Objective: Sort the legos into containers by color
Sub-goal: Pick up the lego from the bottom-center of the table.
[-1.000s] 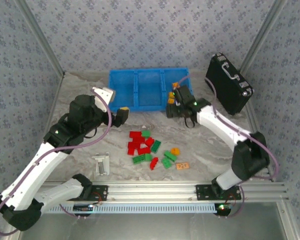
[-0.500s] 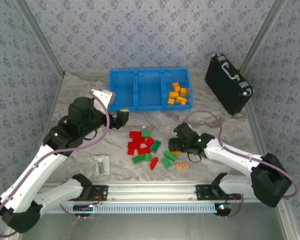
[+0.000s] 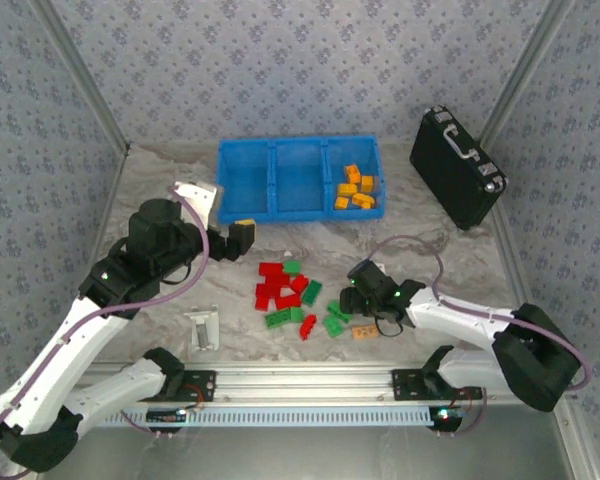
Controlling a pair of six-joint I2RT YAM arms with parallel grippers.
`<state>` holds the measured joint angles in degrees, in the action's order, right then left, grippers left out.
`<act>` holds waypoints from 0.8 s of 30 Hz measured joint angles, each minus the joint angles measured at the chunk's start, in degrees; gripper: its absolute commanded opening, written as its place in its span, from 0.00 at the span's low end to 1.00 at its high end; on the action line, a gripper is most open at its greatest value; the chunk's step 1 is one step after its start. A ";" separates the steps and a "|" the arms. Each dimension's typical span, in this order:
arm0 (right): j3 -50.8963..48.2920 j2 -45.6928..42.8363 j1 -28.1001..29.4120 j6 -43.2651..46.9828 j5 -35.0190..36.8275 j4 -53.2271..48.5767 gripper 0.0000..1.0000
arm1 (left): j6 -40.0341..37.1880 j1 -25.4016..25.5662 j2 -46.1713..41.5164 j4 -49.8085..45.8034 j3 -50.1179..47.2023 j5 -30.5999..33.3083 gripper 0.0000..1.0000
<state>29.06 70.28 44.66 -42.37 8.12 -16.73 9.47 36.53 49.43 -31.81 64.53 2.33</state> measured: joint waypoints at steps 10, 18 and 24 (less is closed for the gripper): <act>2.03 5.03 -0.11 0.26 2.08 -0.50 0.48 | 1.16 0.02 -0.87 -0.42 -0.28 0.04 1.00; 2.56 4.98 -0.07 0.20 3.04 -2.03 0.39 | 1.11 0.02 -1.36 -0.74 -0.33 0.28 1.00; 7.61 6.47 -4.35 3.56 0.61 -3.39 0.32 | 0.46 0.02 0.26 -0.76 -0.33 0.39 1.00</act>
<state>36.67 76.75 40.32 -38.81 8.73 -20.12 9.93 36.56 49.69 -32.58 64.20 2.72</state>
